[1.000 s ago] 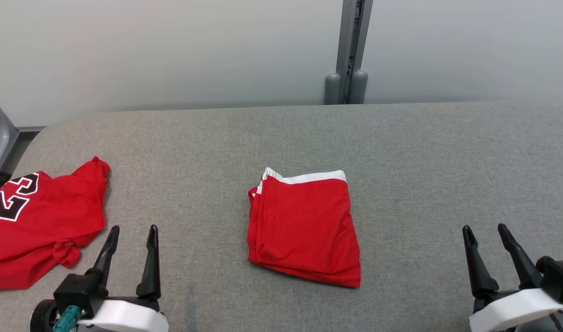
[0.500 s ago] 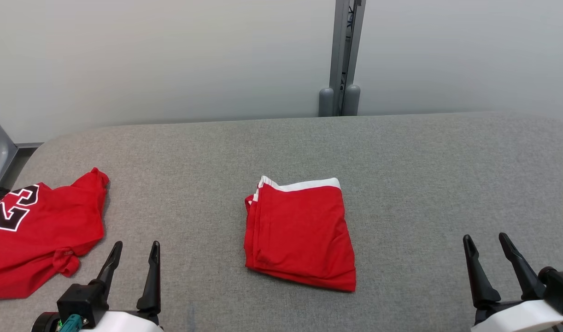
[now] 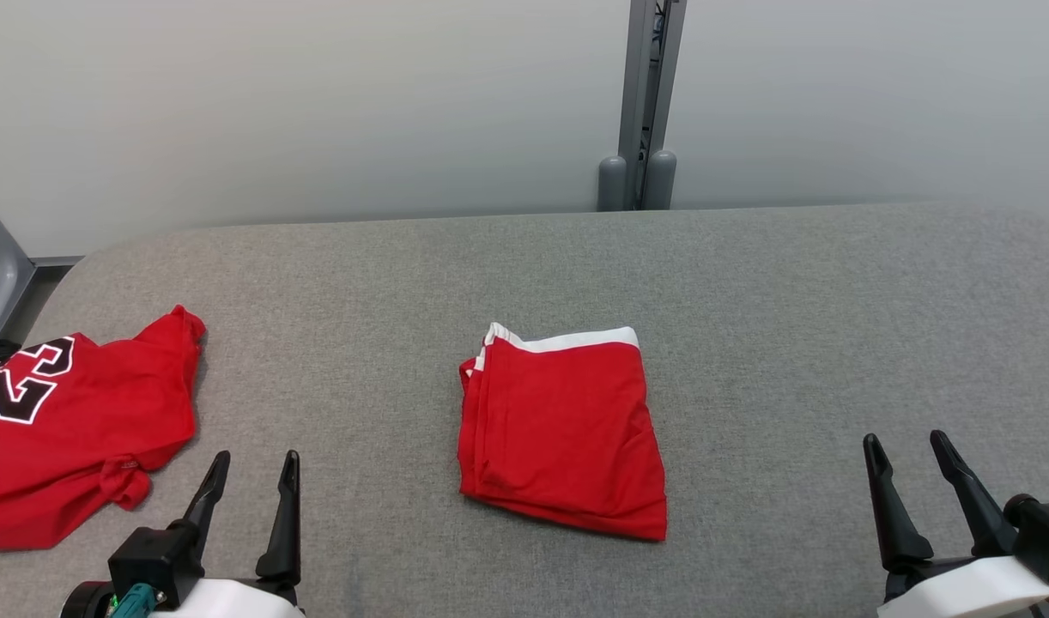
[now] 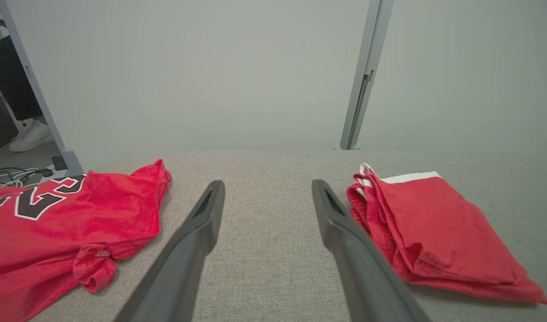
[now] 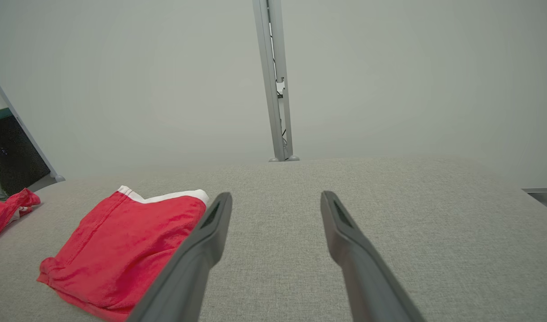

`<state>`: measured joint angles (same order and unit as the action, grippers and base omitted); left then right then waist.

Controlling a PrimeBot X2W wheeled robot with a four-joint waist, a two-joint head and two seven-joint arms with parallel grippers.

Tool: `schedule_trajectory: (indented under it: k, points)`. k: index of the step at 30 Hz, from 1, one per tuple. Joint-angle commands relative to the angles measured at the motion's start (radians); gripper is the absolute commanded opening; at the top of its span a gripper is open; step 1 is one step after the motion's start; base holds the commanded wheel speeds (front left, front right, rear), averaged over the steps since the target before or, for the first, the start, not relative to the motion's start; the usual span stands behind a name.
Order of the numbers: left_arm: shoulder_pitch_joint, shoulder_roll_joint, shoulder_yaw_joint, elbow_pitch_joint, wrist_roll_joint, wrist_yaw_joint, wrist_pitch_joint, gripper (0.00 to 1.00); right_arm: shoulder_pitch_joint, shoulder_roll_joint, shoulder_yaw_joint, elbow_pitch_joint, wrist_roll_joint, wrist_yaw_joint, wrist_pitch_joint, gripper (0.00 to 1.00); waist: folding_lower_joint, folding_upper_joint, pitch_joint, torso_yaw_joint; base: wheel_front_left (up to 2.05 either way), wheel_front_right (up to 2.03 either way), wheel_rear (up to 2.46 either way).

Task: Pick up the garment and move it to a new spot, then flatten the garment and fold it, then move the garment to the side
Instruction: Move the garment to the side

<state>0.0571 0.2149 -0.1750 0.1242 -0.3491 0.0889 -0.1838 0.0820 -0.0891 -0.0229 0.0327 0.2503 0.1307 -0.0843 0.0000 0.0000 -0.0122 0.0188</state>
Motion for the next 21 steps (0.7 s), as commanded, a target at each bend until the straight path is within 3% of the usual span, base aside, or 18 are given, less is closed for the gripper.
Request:
schedule_trajectory:
  k: [1,12,21]
  points:
    - [-0.015,0.008,0.001,0.000,-0.003,0.003,0.003,1.00,-0.003,-0.001,-0.004,-0.002,-0.001,0.000,-0.004,1.00,0.0000,0.0000,0.002,0.002,0.00,0.00,0.00]
    - [-0.031,0.012,-0.010,-0.005,-0.006,0.004,0.003,1.00,-0.010,-0.001,-0.008,0.004,0.001,0.000,-0.010,1.00,0.0000,0.0000,0.021,0.020,0.00,0.00,0.00]
    - [-0.102,-0.006,-0.030,-0.010,-0.003,-0.007,-0.010,1.00,-0.083,-0.026,-0.005,0.046,0.014,0.000,-0.015,1.00,0.0000,0.0000,0.099,0.098,0.00,0.00,0.00]
